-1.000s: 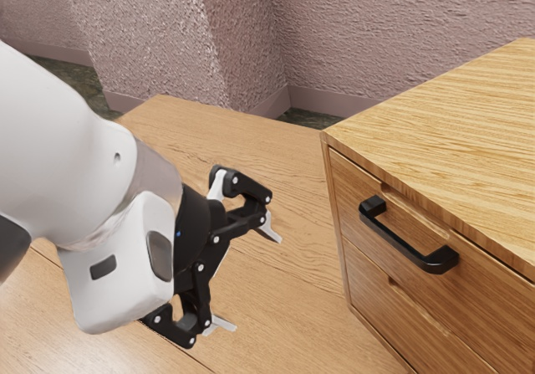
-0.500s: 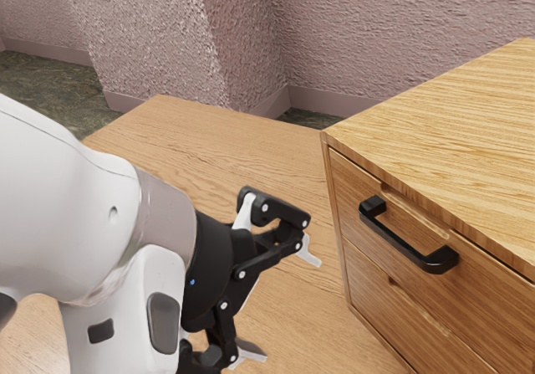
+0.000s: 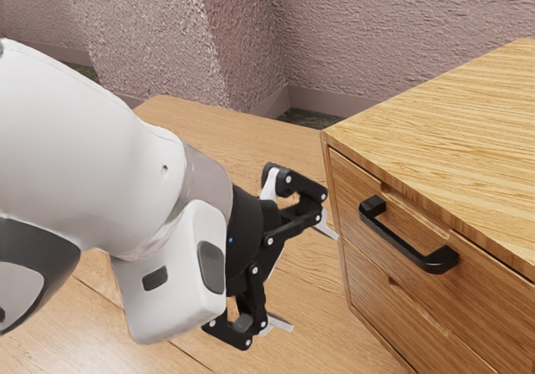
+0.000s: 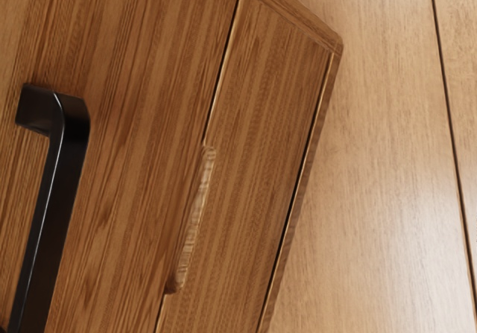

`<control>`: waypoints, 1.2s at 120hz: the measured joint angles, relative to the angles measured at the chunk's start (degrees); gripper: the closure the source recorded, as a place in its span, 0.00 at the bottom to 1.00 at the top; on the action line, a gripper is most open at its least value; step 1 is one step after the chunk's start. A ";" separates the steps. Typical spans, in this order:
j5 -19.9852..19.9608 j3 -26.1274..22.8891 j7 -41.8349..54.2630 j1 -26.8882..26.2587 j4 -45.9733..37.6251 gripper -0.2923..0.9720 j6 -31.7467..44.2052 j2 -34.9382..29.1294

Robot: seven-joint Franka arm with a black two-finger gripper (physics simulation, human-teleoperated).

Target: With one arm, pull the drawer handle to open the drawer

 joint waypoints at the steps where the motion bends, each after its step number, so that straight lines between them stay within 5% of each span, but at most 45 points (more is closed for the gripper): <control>1: 0.00 0.00 0.00 -0.06 0.16 0.23 0.05 0.16; 66: 3.63 0.24 1.59 -0.35 2.32 0.23 3.08 4.65; 96: -0.88 0.20 9.04 -0.74 1.06 0.23 4.88 4.29; 144: -1.73 1.77 16.03 0.01 0.64 0.23 5.86 5.57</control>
